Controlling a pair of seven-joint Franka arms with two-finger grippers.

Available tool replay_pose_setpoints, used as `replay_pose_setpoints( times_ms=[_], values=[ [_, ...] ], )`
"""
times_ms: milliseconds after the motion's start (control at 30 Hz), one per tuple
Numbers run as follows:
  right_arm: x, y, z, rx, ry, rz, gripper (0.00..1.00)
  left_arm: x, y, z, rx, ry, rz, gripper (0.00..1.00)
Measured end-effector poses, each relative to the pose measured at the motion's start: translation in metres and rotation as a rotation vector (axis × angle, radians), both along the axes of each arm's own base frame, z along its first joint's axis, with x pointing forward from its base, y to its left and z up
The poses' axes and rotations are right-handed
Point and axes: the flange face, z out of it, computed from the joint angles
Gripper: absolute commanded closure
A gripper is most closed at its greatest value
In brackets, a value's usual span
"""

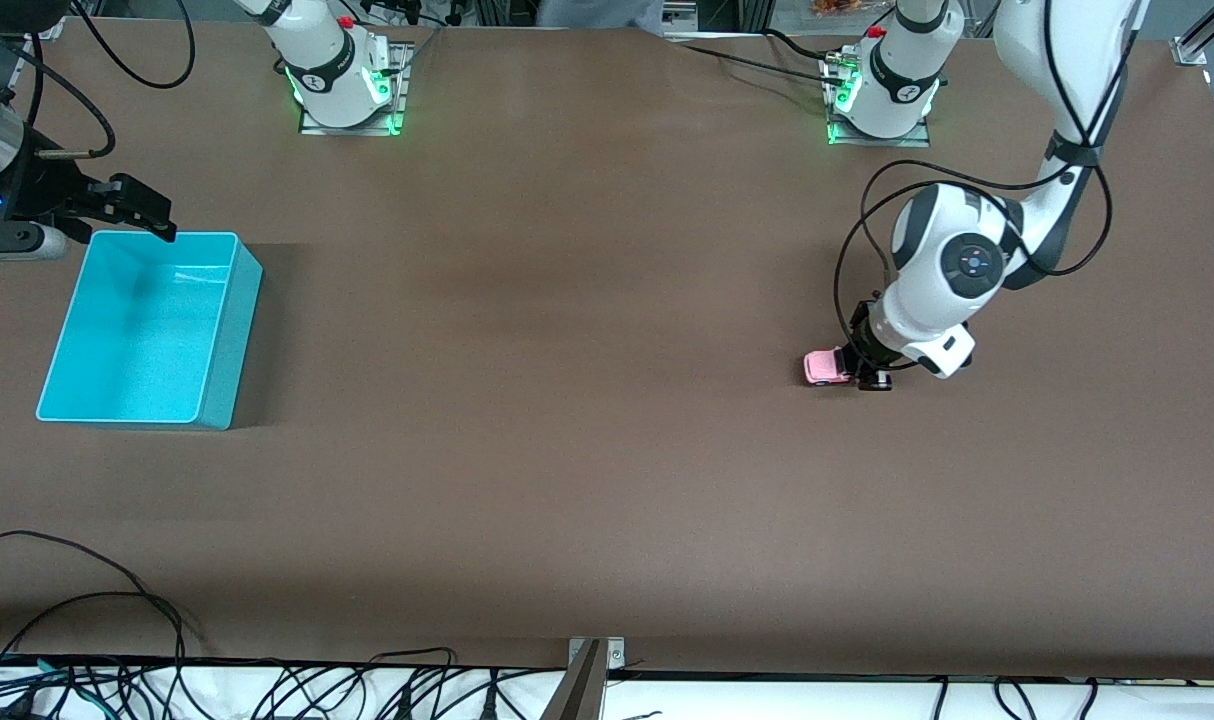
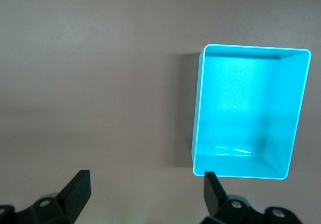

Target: Wind and store pink jeep toy

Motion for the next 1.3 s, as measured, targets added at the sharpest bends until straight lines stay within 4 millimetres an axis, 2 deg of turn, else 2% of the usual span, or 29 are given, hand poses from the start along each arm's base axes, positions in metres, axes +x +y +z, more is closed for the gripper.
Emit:
replay_pose_setpoints(
  times_ms=[333, 600, 1033, 1300],
  values=[
    [0.0, 0.0, 0.0, 0.0, 0.0, 0.0, 0.0, -0.008, -0.033, -0.023, 0.016, 0.029, 0.016, 0.84],
    [0.0, 0.001, 0.0, 0.0, 0.0, 0.002, 0.0, -0.006, -0.048, -0.036, 0.031, 0.036, -0.012, 0.84],
    [0.0, 0.001, 0.0, 0.0, 0.0, 0.001, 0.0, -0.003, -0.046, -0.038, 0.038, 0.043, -0.013, 0.87],
    [0.0, 0.001, 0.0, 0.0, 0.0, 0.002, 0.0, 0.001, -0.029, -0.039, 0.043, 0.059, -0.018, 0.88]
  ],
)
